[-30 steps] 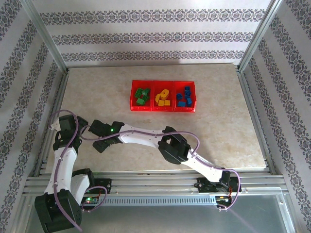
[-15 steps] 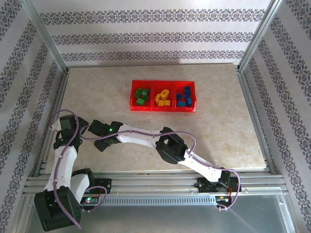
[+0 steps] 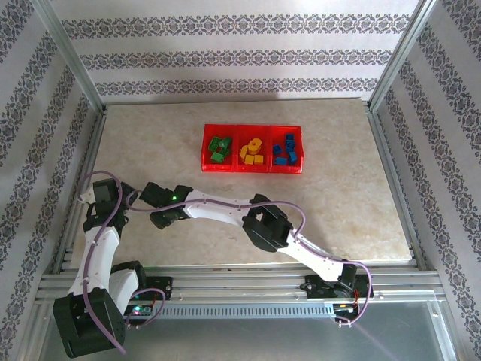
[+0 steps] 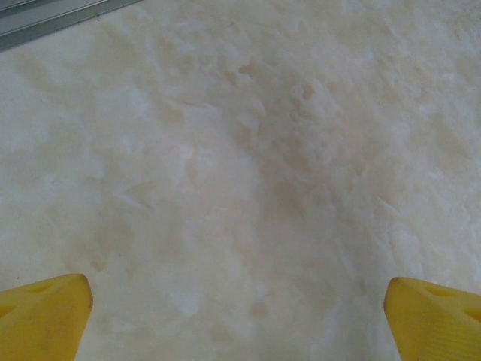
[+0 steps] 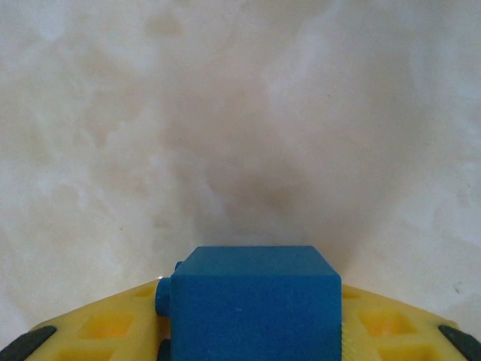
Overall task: Sort the legos into containers by color
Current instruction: Pick up the lego from the bottom-left of the table, then place the lego in the container.
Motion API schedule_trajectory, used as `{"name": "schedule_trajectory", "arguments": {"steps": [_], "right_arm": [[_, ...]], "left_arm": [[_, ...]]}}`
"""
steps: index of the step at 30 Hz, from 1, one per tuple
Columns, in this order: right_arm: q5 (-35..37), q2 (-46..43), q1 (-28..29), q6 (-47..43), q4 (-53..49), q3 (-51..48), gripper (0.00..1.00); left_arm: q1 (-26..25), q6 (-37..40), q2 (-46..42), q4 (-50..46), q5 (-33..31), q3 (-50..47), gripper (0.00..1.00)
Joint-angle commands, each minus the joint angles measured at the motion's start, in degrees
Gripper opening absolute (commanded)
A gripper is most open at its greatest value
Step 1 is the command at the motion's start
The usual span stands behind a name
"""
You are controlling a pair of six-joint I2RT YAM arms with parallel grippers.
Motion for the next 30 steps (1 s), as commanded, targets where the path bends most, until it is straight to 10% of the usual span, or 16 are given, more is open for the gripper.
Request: {"name": "schedule_trajectory", "arguments": {"steps": [1,30], "right_arm": [[1.27,-4.37,-1.62,1.61,-0.73,-5.1,0.37],[15.13,-45.67,-26.42,5.21,7.88,-48.54,0.31]], "left_arm": [[0.87,-0.34,-0.01,1.16,-0.14,-0.85,1.0],[0.92,-1.12,-0.27,1.95,2.18,-0.96,1.0]]}}
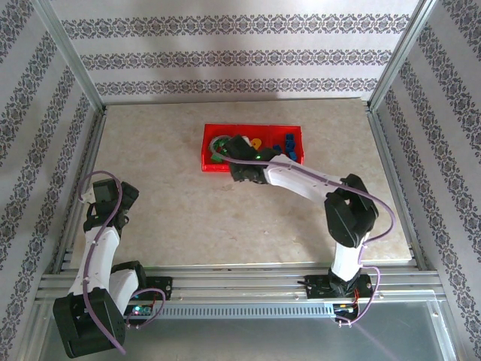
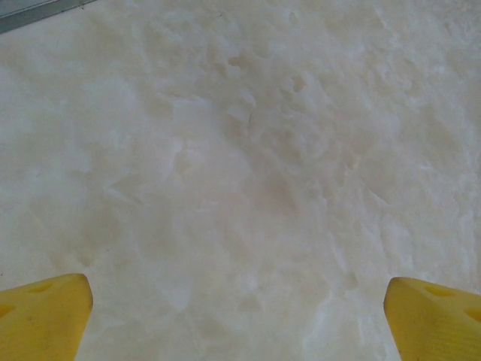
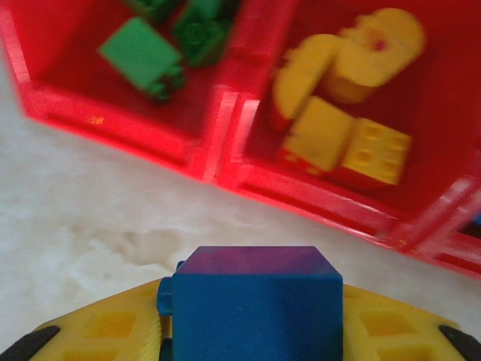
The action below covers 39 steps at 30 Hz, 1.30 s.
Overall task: Sort the legos into containers by color
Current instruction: Place the lego in the container.
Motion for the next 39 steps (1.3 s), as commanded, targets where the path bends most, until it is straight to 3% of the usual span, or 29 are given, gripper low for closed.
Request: {"name": "schedule_trajectory", "arguments": {"steps": [1,7,16,39], "right_arm": [[0.41,-4.18,-3.81,2.22,1.68,-2.72,0.31],[-0.72,-5.75,-11.54,4.25,0.02,-3.1,0.31],[-4.07,-0.79,-19.45,6.06,-1.93,1.93,0.33],[-6.75,15.26,-25.07,4.23,-2.38,16.99,0.41]], "left_arm": [[0.97,-0.97,-0.36,1.66,0.48,-0.83,1.0],[0.89,-0.69,-0.74,1.64,0.74,-0.88,1.0],[0.89,-0.56,-1.53,1.29,1.1,-0.32,1.0],[0.91,4.61,0.96,1.55,7.42,1.01,1.0]]}}
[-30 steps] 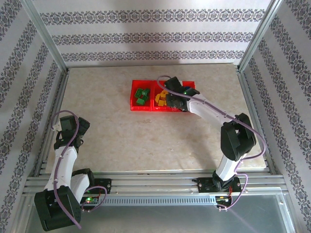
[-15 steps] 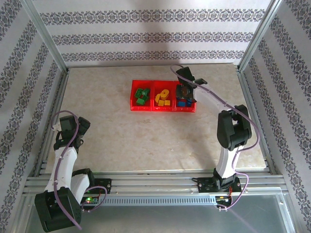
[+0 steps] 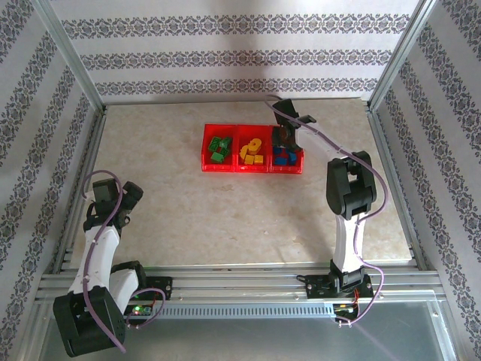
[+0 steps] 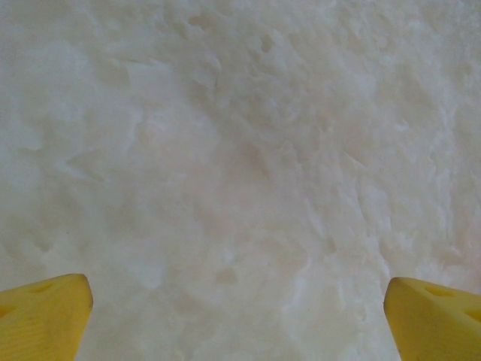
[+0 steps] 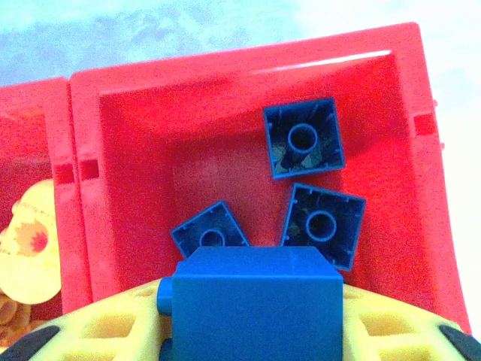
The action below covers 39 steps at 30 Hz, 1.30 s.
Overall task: Sort the legos into containers by color
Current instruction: Place the lego in the container.
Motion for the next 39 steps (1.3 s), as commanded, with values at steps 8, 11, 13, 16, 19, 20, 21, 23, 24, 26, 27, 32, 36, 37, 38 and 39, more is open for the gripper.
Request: {"name": "schedule_trajectory", "arguments": {"steps": [8,11,13,16,19,20,21,23,24,26,27,32,36,37,38,39], "right_arm": [[-0.7,4.58,-0.97,-1.79,-0.98,7.99,0.5],[-0.82,5.07,-1.06,-2.13,-0.92,9.01,0.54],[-0.82,5.2,-1.15,-2.3,-1.0,9.45,0.57],[-0.84,5.16,-1.19,-2.6,-1.07,9.66,0.61],[-0.75,4.35,-1.21,-2.6,-1.35,9.36,0.61],[-0.82,3.84,-1.2,-2.7,-1.28,9.02,0.61],[-0.75,3.04,-1.15,-2.68,-1.18,8.43,0.62],[-0.62,1.48,-1.06,-2.74,-0.81,6.95,0.62],[-0.43,0.28,-0.97,-2.74,-0.45,5.86,0.63],[-0.07,-2.07,-0.81,-2.68,0.24,3.53,0.64],[0.1,-3.53,-0.67,-2.61,0.84,1.95,0.65],[1.51,-10.92,-0.36,-2.09,3.65,-6.27,0.69],[3.3,-17.85,-0.35,-1.76,6.16,-14.05,0.72],[3.75,-19.36,-0.36,-1.75,6.58,-15.68,0.73],[4.28,-21.12,-0.34,-1.73,7.09,-17.5,0.73],[4.69,-22.75,-0.41,-1.73,7.41,-19.27,0.75]], "left_arm": [[0.58,3.54,0.89,2.5,5.96,0.88,1.0],[0.58,4.17,0.79,1.89,6.36,0.92,0.99],[0.58,4.37,0.68,1.62,6.43,0.9,1.0],[0.58,4.58,0.72,1.53,6.7,0.93,1.0],[0.58,4.95,0.7,1.48,6.9,1.22,1.0],[0.58,5.15,0.72,1.38,6.87,1.33,1.0],[0.58,5.27,0.68,1.27,6.88,1.52,1.0],[0.58,5.54,0.64,1.35,6.95,1.62,1.0],[0.58,5.7,0.48,1.35,6.96,1.64,1.0],[0.58,6.05,0.11,1.35,7.01,1.8,1.0],[0.58,6.21,-0.17,1.35,6.88,1.8,1.0],[0.58,6.91,-1.4,1.78,5.75,1.62,1.0],[0.58,7.27,-2.04,2.54,5.37,1.45,1.0],[0.58,7.35,-2.2,2.74,5.33,1.29,1.0],[0.58,7.53,-2.3,3.0,5.3,1.34,1.0],[0.59,7.7,-2.47,3.23,5.28,1.3,1.0]]}}
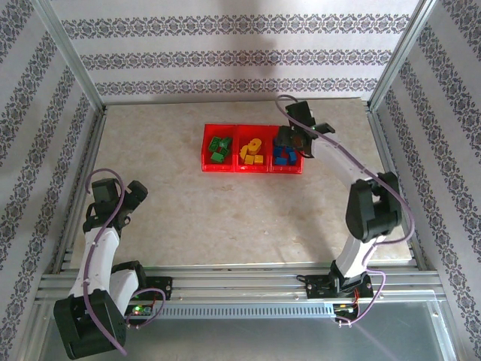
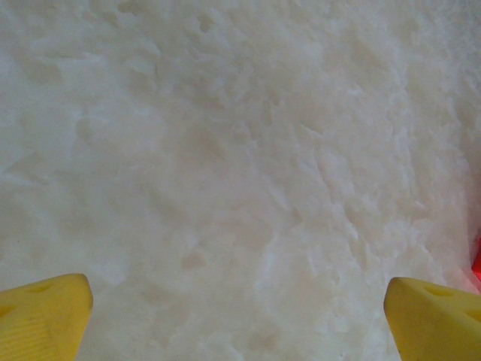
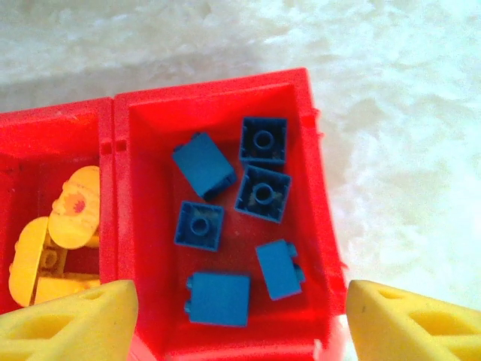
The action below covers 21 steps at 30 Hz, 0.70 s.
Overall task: Sort the legos into containers by color
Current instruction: Place the lego in the container, then reset both arms
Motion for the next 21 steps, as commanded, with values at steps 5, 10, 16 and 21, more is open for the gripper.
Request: {"name": "schedule_trajectory", "arguments": {"steps": [5,10,16,21], "right_arm": [[5.26,-11.97,0.02,-0.52,4.61,-11.48,0.86],[9.37,-20.95,-0.37,-1.37,6.22,-19.21,0.98],[15.03,-32.71,-1.08,-2.64,10.0,-29.21,0.98],[19.86,-40.85,-2.59,-3.84,13.38,-36.1,0.98]], "left_arm": [[0.57,2.41,-1.79,3.61,-0.51,1.23,1.0],[0.59,3.5,-3.09,5.12,-0.44,1.06,1.0],[0.56,4.94,-5.37,9.07,-0.2,0.06,1.0],[0.51,6.12,-6.07,17.54,0.19,-2.85,1.0]]}}
